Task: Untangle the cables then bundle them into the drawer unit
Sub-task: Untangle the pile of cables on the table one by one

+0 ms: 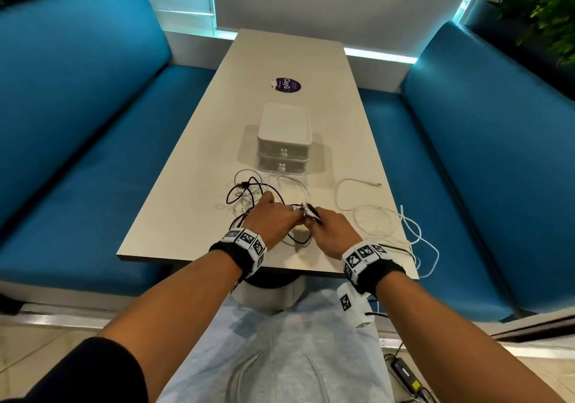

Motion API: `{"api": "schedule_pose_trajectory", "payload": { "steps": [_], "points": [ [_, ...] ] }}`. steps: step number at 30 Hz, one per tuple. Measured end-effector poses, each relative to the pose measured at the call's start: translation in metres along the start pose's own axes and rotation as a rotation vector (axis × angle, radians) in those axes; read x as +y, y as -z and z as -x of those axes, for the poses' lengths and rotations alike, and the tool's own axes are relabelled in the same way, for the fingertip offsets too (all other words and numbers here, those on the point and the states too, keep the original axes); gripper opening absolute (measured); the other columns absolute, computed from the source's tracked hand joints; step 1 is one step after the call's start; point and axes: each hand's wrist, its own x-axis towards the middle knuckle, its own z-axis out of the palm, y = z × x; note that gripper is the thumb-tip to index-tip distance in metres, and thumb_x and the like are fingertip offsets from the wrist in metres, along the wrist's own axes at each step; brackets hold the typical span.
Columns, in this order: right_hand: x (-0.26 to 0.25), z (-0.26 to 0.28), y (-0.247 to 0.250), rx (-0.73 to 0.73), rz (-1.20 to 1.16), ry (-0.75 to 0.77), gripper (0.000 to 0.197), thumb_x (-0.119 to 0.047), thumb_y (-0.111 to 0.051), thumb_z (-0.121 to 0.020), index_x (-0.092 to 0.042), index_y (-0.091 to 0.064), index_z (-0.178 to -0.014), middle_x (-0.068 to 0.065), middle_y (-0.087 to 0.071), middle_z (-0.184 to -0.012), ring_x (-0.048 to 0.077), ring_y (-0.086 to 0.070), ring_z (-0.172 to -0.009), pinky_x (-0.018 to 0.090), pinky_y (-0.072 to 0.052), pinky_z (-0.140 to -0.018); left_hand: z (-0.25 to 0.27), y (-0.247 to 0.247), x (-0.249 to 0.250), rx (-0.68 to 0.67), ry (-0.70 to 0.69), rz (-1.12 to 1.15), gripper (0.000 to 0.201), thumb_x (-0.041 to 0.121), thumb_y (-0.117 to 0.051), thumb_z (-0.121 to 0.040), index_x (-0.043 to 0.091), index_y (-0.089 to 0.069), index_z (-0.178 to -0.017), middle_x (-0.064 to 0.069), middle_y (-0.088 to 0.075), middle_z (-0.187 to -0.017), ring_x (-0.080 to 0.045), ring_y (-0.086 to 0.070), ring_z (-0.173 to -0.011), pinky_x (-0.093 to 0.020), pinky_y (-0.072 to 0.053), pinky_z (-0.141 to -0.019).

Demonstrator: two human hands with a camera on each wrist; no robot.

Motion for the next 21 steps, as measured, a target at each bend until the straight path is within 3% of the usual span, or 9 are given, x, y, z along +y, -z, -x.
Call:
{"api": "schedule_pose_trajectory", "payload": {
  "steps": [3,8,15,21],
  "points": [
    [0.005,-0.003,0.004,0.007,0.028,0.014,0.022,-0.035,-0.049,-0.098,-0.019,-0.063,-0.105,0.007,-0.07,-0.093,0.029,-0.063,-0.088,0.035,-0.047,-0.072,0.0,0.003,-0.007,0.006,0.005,0.017,0.028,0.041,-0.038,-0.104,0.024,-0.06,-0.101,0.002,-0.072,-0.091,-0.024,-0.065,-0.083,-0.038,-0.032,-0.088],
    [0.017,-0.007,0.022,0.058,0.128,-0.053,0.026,-0.045,-0.048,-0.096,-0.025,-0.064,-0.101,0.007,-0.069,-0.09,0.03,-0.062,-0.082,0.043,-0.053,-0.073,0.002,0.0,-0.024,-0.03,0.004,0.029,0.025,0.032,-0.041,-0.103,0.022,-0.064,-0.1,0.001,-0.072,-0.096,-0.024,-0.065,-0.09,-0.035,-0.032,-0.091],
    [0.038,-0.005,0.036,0.085,0.189,-0.143,0.026,-0.044,-0.048,-0.096,-0.025,-0.064,-0.101,0.008,-0.067,-0.09,0.03,-0.062,-0.08,0.04,-0.053,-0.072,0.003,0.002,-0.035,-0.075,0.056,0.061,0.023,0.029,-0.042,-0.103,0.024,-0.065,-0.104,0.002,-0.073,-0.098,-0.022,-0.066,-0.088,-0.03,-0.026,-0.087],
    [0.063,0.0,0.041,0.142,0.242,-0.357,0.025,-0.034,-0.047,-0.098,-0.015,-0.063,-0.098,0.012,-0.068,-0.093,0.028,-0.057,-0.076,0.033,-0.048,-0.069,0.009,0.009,-0.035,-0.17,0.121,0.013,0.023,0.031,-0.038,-0.104,0.028,-0.061,-0.107,-0.001,-0.073,-0.096,-0.026,-0.062,-0.09,-0.038,-0.026,-0.095]
  ]
}}
